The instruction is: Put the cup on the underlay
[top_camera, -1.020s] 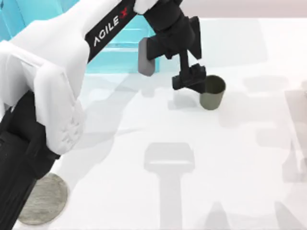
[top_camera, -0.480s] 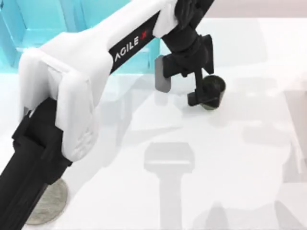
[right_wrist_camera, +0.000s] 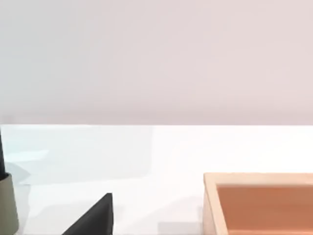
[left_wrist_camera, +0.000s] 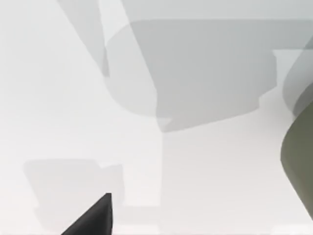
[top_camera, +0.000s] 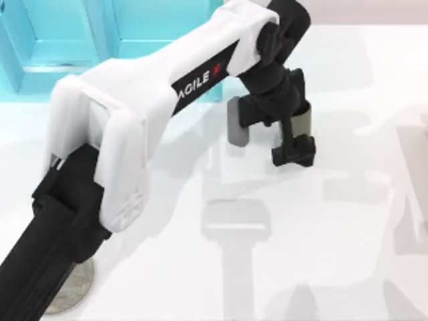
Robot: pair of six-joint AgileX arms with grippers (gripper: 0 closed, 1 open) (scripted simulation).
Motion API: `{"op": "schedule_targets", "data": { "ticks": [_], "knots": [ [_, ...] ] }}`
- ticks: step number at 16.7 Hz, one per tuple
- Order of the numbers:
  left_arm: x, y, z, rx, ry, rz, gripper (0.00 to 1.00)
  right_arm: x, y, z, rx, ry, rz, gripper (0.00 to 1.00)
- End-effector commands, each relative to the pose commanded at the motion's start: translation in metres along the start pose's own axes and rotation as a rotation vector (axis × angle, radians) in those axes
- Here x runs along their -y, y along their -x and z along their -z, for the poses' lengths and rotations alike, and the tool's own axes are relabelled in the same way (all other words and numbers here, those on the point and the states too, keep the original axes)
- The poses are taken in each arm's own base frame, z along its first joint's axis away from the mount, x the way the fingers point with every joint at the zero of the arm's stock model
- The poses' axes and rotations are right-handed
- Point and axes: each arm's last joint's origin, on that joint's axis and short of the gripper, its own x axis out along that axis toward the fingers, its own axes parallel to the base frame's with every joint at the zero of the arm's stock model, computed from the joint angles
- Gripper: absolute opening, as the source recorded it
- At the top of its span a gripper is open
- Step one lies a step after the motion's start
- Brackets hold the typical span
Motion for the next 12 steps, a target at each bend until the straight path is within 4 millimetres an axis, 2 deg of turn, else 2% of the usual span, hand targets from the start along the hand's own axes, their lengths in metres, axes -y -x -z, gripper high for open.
{"op": "schedule_targets", "data": {
  "ticks": [12],
  "knots": [
    [0.0, 0.0, 0.0, 0.0, 0.0, 0.0, 0.1, 0.0, 0.0, 0.0, 0.0, 0.0, 0.0, 1.0]
  ]
}}
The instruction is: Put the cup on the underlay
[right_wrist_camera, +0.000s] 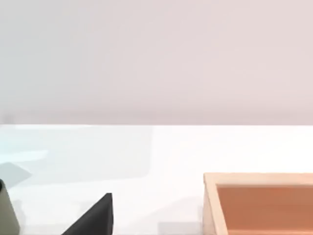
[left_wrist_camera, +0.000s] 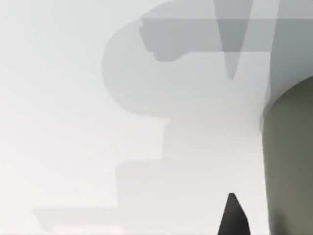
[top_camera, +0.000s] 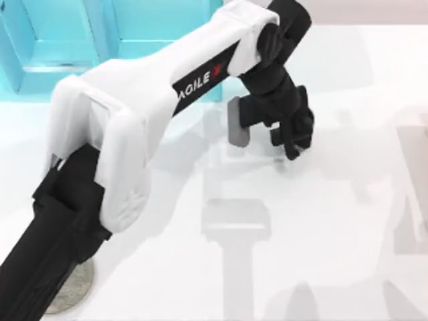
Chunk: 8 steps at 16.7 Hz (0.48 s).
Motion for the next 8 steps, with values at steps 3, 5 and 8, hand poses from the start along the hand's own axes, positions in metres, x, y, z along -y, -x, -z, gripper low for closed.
{"op": "schedule_targets", "data": {
  "ticks": [3, 5, 8],
  "knots": [
    [0.0, 0.0, 0.0, 0.0, 0.0, 0.0, 0.0, 0.0, 0.0, 0.0, 0.0, 0.0, 0.0, 1.0],
    [0.0, 0.0, 0.0, 0.0, 0.0, 0.0, 0.0, 0.0, 0.0, 0.0, 0.0, 0.0, 0.0, 1.0],
    [0.0, 0.0, 0.0, 0.0, 0.0, 0.0, 0.0, 0.0, 0.0, 0.0, 0.0, 0.0, 0.0, 1.0]
  ]
}}
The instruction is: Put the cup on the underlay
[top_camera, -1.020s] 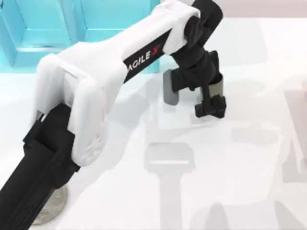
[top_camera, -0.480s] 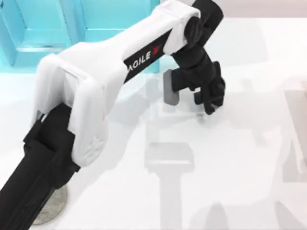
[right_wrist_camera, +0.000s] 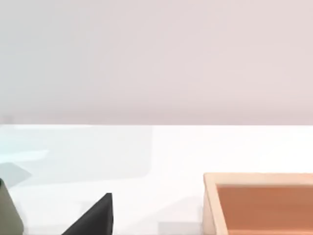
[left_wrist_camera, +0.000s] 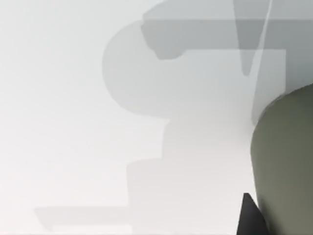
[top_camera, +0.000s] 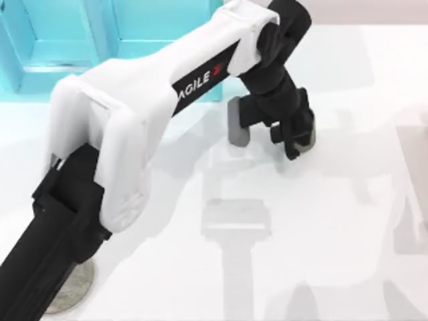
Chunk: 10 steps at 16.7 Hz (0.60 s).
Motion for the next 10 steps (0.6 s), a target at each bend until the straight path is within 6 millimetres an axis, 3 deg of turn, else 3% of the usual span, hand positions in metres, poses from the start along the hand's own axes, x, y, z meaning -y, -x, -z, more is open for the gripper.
{"op": "schedule_targets", "data": {
  "ticks": [5, 10],
  "knots": [
    [0.001, 0.007, -0.003, 0.005, -0.019, 0.006, 0.0, 0.0, 0.0, 0.0, 0.0, 0.0, 0.0, 1.0],
    [0.004, 0.047, -0.03, 0.084, -0.184, 0.011, 0.0, 0.0, 0.0, 0.0, 0.0, 0.0, 0.0, 1.0]
  ]
}}
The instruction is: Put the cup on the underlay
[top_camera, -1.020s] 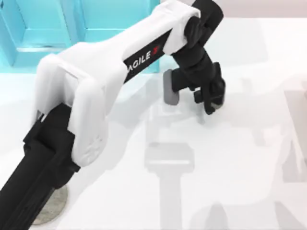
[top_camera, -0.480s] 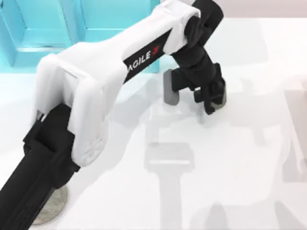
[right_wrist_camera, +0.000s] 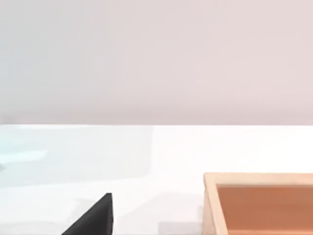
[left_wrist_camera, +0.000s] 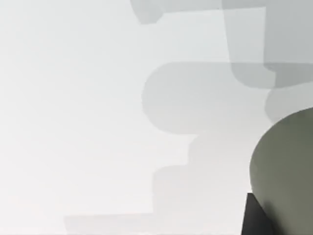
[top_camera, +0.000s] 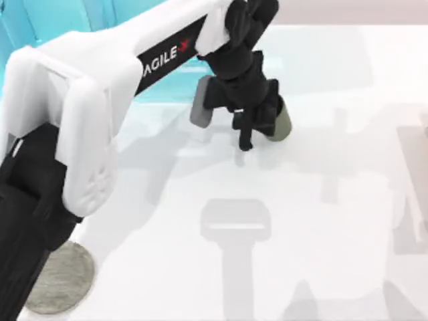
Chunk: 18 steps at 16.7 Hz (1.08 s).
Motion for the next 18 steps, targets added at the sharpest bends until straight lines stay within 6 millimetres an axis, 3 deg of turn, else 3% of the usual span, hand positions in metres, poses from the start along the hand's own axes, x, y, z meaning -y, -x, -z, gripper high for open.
{"op": "schedule_targets", "data": {
  "ticks": [3, 7, 13, 18],
  "knots": [
    [-0.009, 0.03, -0.031, 0.074, -0.174, -0.03, 0.0, 0.0, 0.0, 0.0, 0.0, 0.0, 0.0, 1.0],
    [-0.036, 0.066, -0.076, 0.156, -0.471, -0.133, 0.0, 0.0, 0.0, 0.0, 0.0, 0.0, 0.0, 1.0],
    [-0.107, 0.121, -0.137, 0.183, -0.955, -0.347, 0.0, 0.0, 0.0, 0.0, 0.0, 0.0, 0.0, 1.0],
    [-0.169, 0.147, -0.169, 0.14, -1.22, -0.492, 0.0, 0.0, 0.0, 0.0, 0.0, 0.0, 0.0, 1.0]
  ]
}}
